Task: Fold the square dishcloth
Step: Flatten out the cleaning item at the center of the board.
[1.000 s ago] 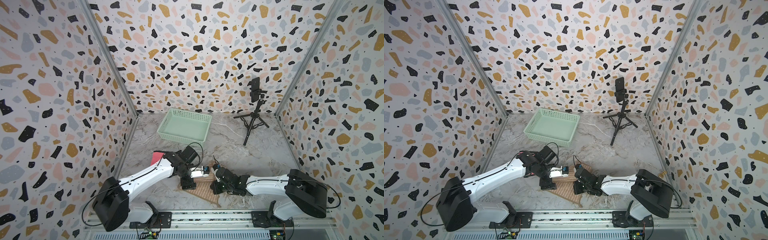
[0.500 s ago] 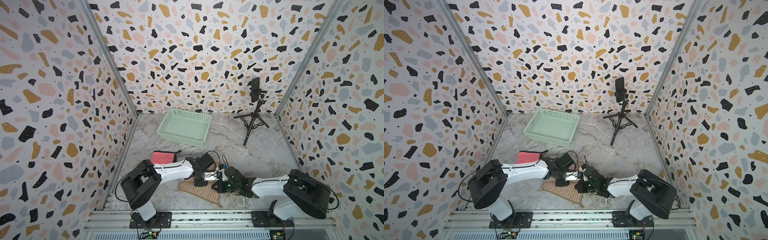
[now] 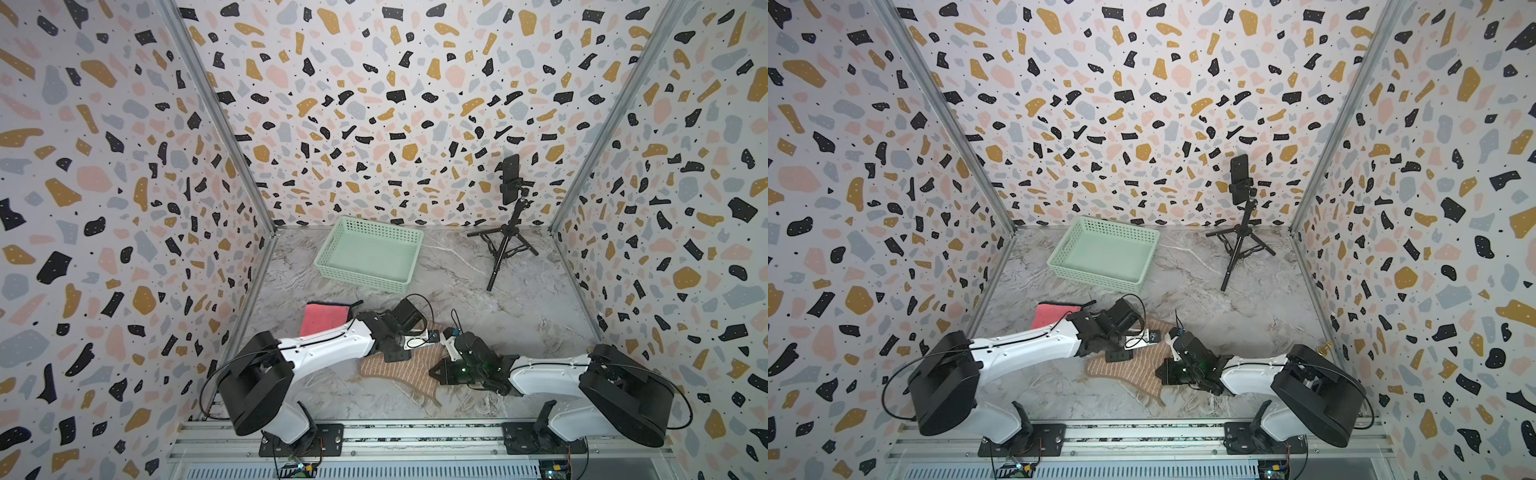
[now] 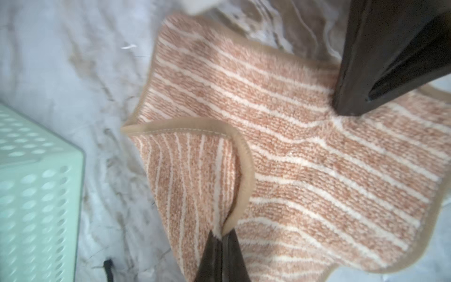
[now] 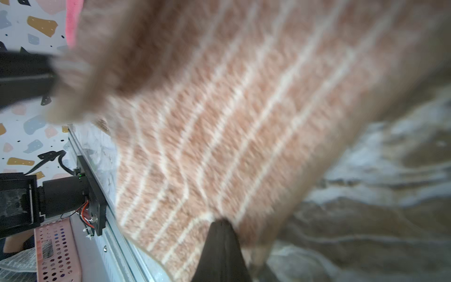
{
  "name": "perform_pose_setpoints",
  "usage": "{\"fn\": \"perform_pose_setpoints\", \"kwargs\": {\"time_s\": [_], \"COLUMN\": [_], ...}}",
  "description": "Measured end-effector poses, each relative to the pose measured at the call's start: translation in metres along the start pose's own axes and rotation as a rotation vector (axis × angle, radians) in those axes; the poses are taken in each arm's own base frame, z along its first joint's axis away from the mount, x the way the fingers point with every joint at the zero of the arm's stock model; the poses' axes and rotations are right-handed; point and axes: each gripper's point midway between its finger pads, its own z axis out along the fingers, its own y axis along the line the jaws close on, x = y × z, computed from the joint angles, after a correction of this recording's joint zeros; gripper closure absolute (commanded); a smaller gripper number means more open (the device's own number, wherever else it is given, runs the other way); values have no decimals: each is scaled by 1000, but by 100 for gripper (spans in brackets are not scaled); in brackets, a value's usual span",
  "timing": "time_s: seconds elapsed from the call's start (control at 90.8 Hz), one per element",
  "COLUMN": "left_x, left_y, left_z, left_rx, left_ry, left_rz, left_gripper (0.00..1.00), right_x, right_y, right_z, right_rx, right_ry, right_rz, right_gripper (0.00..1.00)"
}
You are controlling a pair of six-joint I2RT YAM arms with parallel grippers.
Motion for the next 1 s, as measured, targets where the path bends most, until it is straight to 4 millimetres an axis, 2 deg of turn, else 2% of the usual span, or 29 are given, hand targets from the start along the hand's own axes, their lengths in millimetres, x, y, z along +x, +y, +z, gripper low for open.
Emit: {"fn": "perform_pose_setpoints", "kwargs": {"time_s": [0.077,0.121,0.176,0.242,0.319,0.429,0.506,0.661,0.738,0.837,0.903,1.002], "left_x": [11,24,43,63,77,85,85,78,78,82,83,84], "left_y": [14,21,30,36,37,27,18,13,14,16,18,19], "left_z": [-3,0,4,8,11,14,15,12,10,9,9,9], "left_rx": [-21,-32,-36,-18,22,111,178,261,282,288,286,286], "left_ry": [3,28,63,95,110,100,89,39,18,13,12,9], "left_rz": [-50,-83,-132,-186,-241,-286,-312,-363,-395,-422,-433,-438], "left_gripper": [100,92,88,85,86,100,100,100,99,92,86,85], "right_x": [-1,1,2,4,4,5,1,-36,-56,-68,-66,-59], "right_y": [-2,-5,-7,-10,-11,-13,-7,36,57,69,67,55], "right_z": [-3,-5,-7,-9,-11,-18,-27,-34,-23,10,34,59], "right_rx": [20,40,55,71,92,135,142,71,26,1,-1,12], "right_ry": [-2,6,12,20,32,56,47,-25,-47,-27,3,43], "right_rz": [-9,-10,-13,-17,-22,-34,-49,-97,-111,-119,-114,-99], "right_gripper": [100,100,100,100,100,100,100,100,100,100,100,100]}}
